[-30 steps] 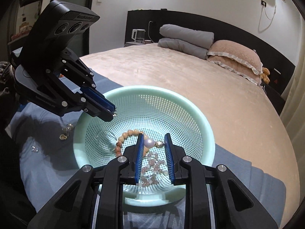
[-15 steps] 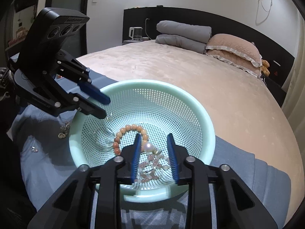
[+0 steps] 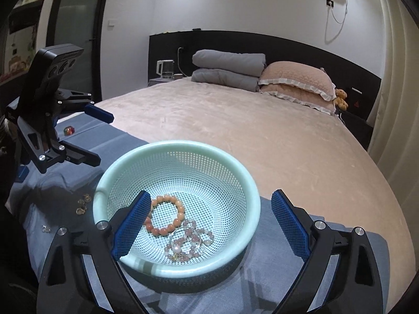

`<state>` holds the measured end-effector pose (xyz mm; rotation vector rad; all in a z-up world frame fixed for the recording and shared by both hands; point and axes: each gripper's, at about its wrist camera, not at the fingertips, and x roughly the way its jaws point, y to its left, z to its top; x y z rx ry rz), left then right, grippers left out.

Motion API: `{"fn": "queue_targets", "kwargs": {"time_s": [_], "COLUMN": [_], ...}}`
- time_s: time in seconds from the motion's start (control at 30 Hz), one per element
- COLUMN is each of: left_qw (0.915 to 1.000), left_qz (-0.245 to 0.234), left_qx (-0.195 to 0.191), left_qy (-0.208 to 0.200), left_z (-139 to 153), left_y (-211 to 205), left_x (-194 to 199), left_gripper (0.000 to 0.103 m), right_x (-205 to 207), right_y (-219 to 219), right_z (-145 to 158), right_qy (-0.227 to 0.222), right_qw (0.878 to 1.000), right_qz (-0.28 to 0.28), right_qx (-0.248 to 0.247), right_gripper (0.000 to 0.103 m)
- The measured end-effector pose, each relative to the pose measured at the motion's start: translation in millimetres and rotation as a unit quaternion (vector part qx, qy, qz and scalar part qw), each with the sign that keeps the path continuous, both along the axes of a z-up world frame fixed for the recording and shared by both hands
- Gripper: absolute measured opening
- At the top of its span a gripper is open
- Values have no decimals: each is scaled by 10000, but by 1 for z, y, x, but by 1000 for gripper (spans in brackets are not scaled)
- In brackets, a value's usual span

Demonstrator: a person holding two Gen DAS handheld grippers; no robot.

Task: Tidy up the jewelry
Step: 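Lower the right tool toward the small silver charms beside the basket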

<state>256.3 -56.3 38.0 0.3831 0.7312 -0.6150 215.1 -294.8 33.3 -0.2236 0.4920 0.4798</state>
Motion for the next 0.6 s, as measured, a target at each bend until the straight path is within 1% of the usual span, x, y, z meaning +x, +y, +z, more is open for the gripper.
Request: {"fn": "queue_targets", "kwargs": {"time_s": [0.13, 0.27, 0.37, 0.43, 0.5, 0.6], "left_qw": [10000, 9997, 9989, 9981, 9976, 9969], "left_qz": [38, 199, 302, 372, 451, 558], "left_qx": [75, 146, 319, 442, 454, 442], "left_qy": [-32, 19, 151, 219, 258, 331], "left_z": [3, 2, -10, -18, -25, -34], "left_y": [7, 21, 34, 43, 55, 73], "left_x": [-10, -21, -30, -37, -43, -50], "left_gripper": [97, 97, 97, 97, 97, 97], "right_x": [-11, -26, -41, -46, -53, -57], "right_y": [8, 24, 43, 57, 73, 93], "right_z": [11, 24, 31, 31, 29, 22], "right_qy": [-73, -171, -268, -240, -238, -189], "right_qw": [9999, 9991, 9969, 9950, 9931, 9888], "right_qz": [135, 400, 737, 968, 1132, 1465], "right_qx": [-7, -8, 16, -33, -167, -203], "right_gripper": [89, 89, 89, 89, 89, 89]}}
